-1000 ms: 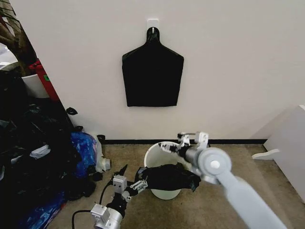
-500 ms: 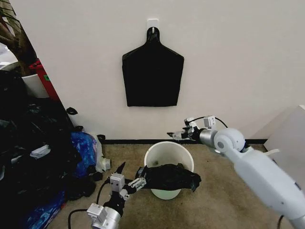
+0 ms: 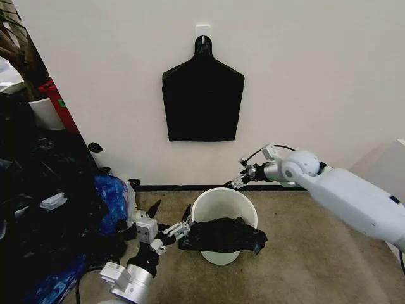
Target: Place the garbage bag over the trash bin.
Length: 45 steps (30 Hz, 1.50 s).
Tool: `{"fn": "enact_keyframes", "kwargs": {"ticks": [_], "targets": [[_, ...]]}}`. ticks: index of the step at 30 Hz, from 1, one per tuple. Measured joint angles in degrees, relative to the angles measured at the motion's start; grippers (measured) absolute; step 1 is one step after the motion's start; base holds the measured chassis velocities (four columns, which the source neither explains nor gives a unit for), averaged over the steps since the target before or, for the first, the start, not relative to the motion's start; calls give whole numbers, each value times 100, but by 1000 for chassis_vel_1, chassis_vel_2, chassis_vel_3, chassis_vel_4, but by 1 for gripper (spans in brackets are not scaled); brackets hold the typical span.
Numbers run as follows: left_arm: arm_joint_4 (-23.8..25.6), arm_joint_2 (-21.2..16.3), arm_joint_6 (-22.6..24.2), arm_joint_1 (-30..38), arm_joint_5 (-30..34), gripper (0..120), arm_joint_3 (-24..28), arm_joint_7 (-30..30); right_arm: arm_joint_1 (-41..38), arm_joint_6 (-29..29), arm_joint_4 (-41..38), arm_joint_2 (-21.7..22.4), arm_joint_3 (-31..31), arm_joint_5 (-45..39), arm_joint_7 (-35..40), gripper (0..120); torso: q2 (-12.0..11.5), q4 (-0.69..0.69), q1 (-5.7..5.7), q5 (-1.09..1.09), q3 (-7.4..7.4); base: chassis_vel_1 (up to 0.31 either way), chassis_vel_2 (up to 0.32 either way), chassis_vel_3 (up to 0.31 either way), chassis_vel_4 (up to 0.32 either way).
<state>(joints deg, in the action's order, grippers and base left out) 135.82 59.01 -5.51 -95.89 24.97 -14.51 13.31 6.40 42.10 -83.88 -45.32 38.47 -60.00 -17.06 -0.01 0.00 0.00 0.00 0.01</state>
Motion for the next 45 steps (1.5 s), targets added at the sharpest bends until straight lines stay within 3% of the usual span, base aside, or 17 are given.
{"fn": "enact_keyframes", "kwargs": {"ticks": [11,18,24,27,41,45], "targets": [[223,37,-62,72,-122,100,-506,-240,-1018,3,632,-395,1449,-119,-27,100,0,0,0,-3,-1,0,0,0,0],[329,235,-83,117,-45,100,-747,-210,-1043,3,1059,-773,1767,-85,-37,100,0,1,0,0,0,0,0,0,0],[410,240,-83,135,-2,100,-826,-207,-1006,4,1073,-799,1901,53,-84,100,0,-1,0,0,0,0,0,0,0],[419,268,-91,131,-5,100,-828,-201,-981,4,1035,-776,1928,113,-96,93,0,-1,0,0,0,0,0,0,0],[566,346,-167,144,-19,100,-967,-147,-942,4,1042,-782,1972,115,-5,36,1,0,0,-1,-1,0,0,0,0],[590,367,-163,143,-16,100,-976,-146,-930,4,1033,-767,1975,123,16,27,1,-1,0,-1,-1,0,0,0,0]]}}
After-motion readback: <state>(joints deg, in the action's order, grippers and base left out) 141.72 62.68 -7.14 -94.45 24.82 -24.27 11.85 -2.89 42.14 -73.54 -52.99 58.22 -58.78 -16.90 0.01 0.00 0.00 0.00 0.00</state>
